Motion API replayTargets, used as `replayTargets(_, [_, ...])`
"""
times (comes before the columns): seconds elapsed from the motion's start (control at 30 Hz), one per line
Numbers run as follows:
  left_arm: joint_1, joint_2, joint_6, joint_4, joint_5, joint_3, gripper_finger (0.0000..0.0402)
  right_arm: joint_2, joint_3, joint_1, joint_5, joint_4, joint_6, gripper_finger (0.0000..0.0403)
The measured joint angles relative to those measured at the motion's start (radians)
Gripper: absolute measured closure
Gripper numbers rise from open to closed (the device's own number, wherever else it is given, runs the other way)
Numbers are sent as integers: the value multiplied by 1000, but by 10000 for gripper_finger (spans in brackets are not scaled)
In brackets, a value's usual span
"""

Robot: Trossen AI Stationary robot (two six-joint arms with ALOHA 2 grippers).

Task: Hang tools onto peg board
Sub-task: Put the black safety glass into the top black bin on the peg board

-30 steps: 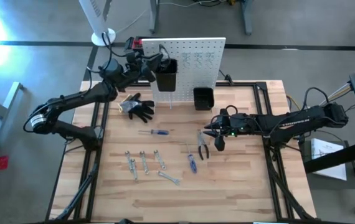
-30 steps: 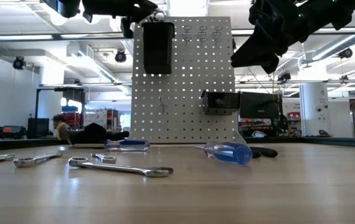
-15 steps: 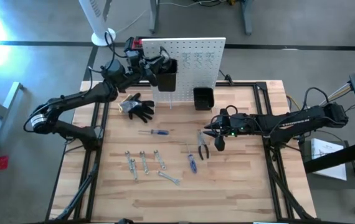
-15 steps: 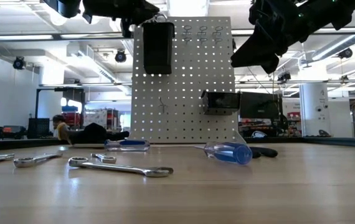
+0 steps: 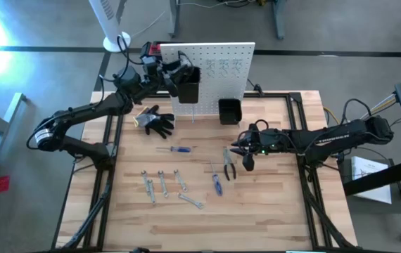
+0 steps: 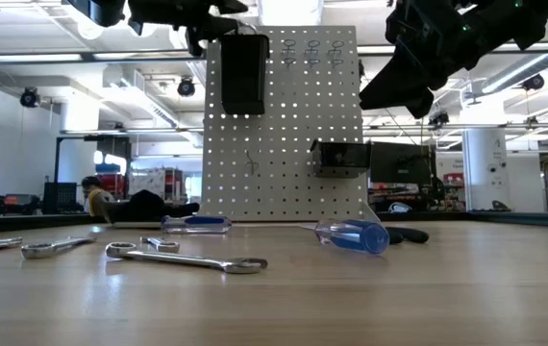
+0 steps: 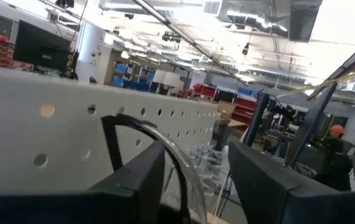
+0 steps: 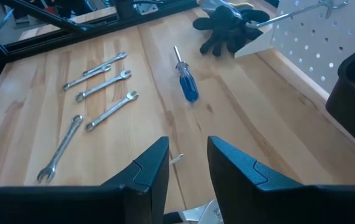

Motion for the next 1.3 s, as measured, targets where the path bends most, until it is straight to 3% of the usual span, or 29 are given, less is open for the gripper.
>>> replayTargets(0.6, [0,3,32,-120,-36,34,209,0,-1,14,-2,0,16,300])
replayTargets(0.83, [-2,4,32,-219,-16,34,209,0,-3,18,-2,0,16,300])
replayTargets(1.0, [-2,4,42,-196,57,34,208,0,-3,18,-2,0,16,300])
replayTargets(1.3, [-2,-3,53,-231,81,34,129,0,-3,18,-5,-1,24,300])
